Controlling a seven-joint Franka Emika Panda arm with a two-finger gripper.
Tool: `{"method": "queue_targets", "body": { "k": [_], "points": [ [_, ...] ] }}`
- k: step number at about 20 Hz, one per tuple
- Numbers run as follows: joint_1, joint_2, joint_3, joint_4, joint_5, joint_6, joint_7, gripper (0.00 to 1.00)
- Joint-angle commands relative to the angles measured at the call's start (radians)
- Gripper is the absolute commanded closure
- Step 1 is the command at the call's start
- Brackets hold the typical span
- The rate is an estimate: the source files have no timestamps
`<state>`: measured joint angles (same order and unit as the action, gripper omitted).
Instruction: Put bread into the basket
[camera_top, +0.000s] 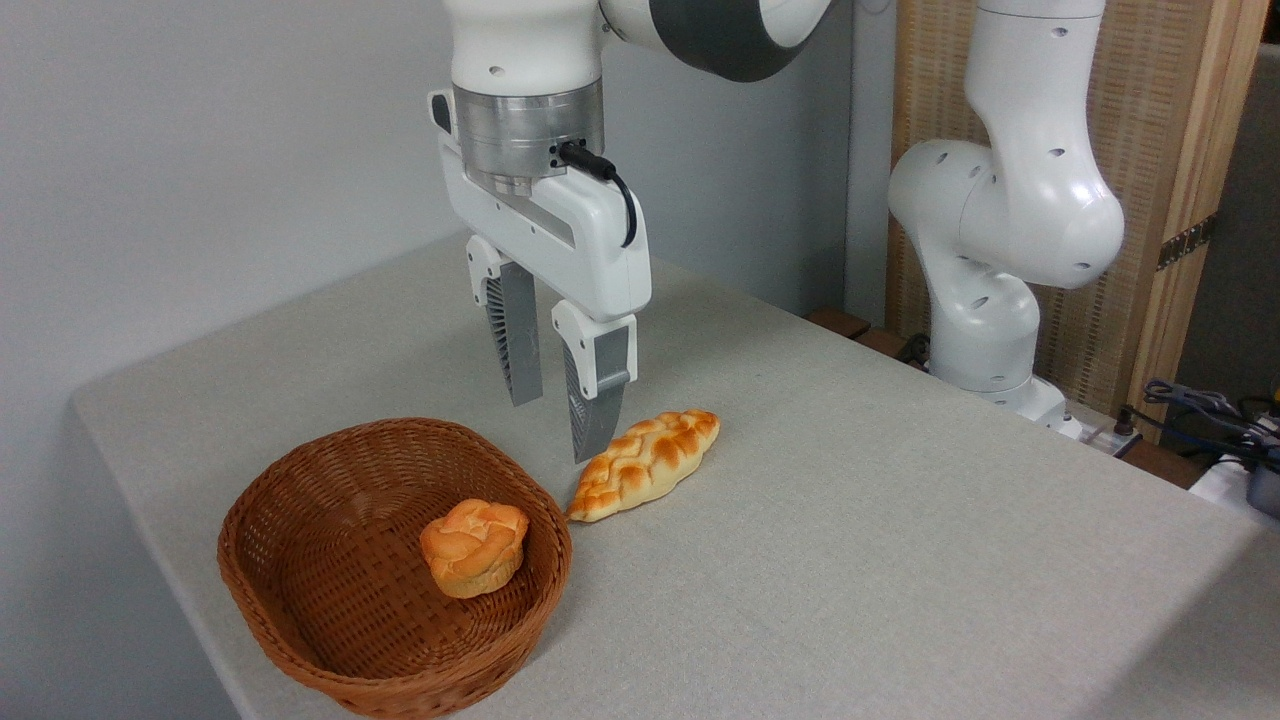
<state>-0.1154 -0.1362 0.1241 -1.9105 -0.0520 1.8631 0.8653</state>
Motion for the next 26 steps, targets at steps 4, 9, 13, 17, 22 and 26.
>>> {"method": "queue_targets", "body": {
  "k": [4, 9, 13, 17, 22, 26],
  "points": [
    [-0.006, 0.003, 0.008, 0.018, -0.006, -0.045, 0.000, 0.00],
    [-0.006, 0.003, 0.008, 0.018, -0.006, -0.045, 0.000, 0.00],
    [-0.006, 0.004, 0.008, 0.018, -0.006, -0.045, -0.002, 0.00],
    [-0.006, 0.004, 0.008, 0.016, -0.006, -0.045, -0.002, 0.00],
    [-0.006, 0.013, 0.005, 0.016, -0.006, -0.047, -0.003, 0.00],
    [-0.009, 0.018, 0.003, 0.007, -0.009, -0.070, -0.008, 0.00]
  ]
}}
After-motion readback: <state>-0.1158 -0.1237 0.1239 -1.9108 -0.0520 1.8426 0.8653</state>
